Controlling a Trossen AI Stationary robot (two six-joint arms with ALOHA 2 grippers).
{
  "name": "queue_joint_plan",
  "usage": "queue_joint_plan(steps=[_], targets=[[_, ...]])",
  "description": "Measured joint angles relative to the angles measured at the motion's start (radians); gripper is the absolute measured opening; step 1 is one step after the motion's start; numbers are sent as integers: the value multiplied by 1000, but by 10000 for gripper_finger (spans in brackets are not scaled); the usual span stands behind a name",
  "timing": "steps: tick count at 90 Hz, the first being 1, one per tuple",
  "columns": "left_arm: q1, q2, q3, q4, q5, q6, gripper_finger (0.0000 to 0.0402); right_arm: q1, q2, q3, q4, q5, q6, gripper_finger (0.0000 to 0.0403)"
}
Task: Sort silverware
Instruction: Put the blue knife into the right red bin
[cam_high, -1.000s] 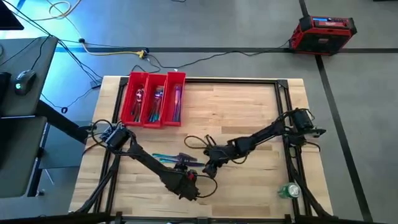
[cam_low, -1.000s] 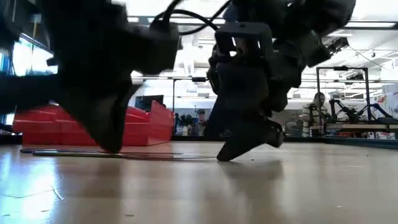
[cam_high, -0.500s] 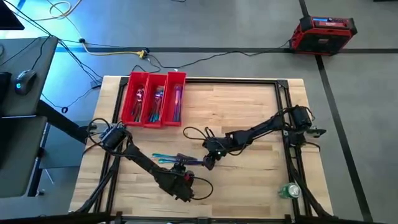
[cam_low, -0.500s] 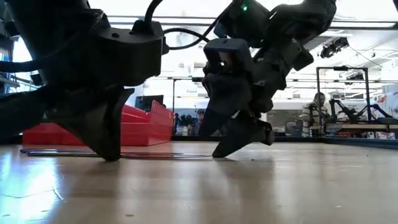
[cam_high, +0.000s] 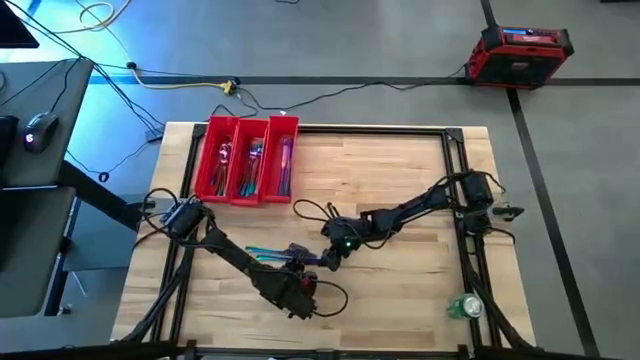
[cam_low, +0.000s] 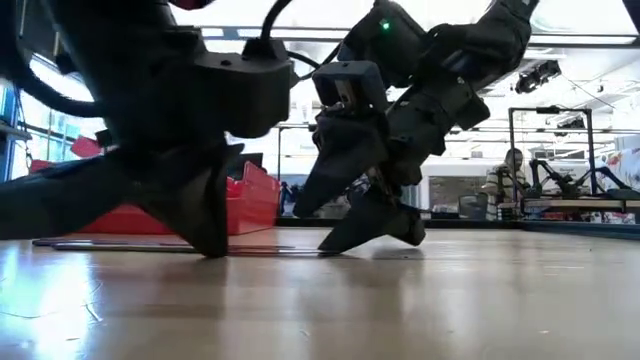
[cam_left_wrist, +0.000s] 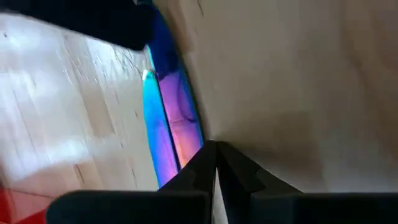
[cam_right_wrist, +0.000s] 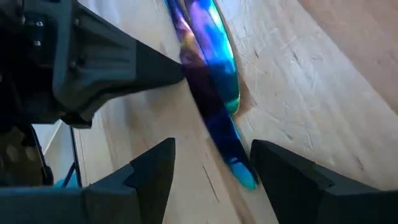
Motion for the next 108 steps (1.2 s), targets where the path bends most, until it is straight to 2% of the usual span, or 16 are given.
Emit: queue_joint_plan(steps=[53,74,108], targets=[[59,3,-3,189,-19,0,0,2,1,-3,2,-33,6,213],[60,5,-3,218,-66,-43,0,3,1,-3,0,-44,3,213],[60,11,-5,289,-149,-112,0,16,1,-3,-4,-91,-109,213]])
